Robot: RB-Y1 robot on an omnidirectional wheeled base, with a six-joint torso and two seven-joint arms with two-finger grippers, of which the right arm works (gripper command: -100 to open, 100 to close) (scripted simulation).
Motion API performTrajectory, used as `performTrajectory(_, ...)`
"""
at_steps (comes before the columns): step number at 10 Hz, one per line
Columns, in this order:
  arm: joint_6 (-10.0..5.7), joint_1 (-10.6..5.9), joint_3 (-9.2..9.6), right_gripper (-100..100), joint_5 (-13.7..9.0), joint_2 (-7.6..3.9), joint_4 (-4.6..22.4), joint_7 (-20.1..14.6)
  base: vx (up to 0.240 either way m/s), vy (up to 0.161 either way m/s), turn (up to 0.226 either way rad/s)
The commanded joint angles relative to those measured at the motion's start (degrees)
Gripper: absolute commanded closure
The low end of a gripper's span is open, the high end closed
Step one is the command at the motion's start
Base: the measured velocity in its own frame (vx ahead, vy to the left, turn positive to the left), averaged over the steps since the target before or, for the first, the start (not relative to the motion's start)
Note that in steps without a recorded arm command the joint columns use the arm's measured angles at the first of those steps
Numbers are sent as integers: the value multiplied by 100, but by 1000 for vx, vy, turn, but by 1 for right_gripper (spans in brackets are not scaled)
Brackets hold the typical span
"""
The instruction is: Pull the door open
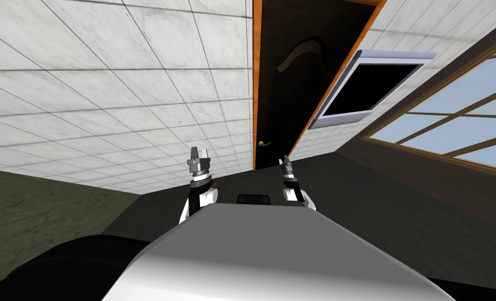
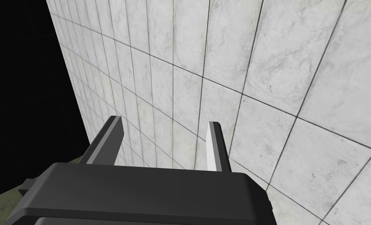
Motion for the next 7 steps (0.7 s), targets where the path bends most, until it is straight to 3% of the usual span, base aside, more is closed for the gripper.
performTrajectory(1, -11, -110, -9, -100, -15, -105, 286, -58, 76, 4, 123)
performTrajectory(4, -22, -185, -9, -100, -20, -162, 509, -86, 58, 0, 60)
performTrajectory(6, -41, -333, -8, -100, -29, -271, 842, -141, 64, -2, 90)
performTrajectory(7, -41, -333, -8, -100, -29, -271, 913, -141, 65, -5, 65)
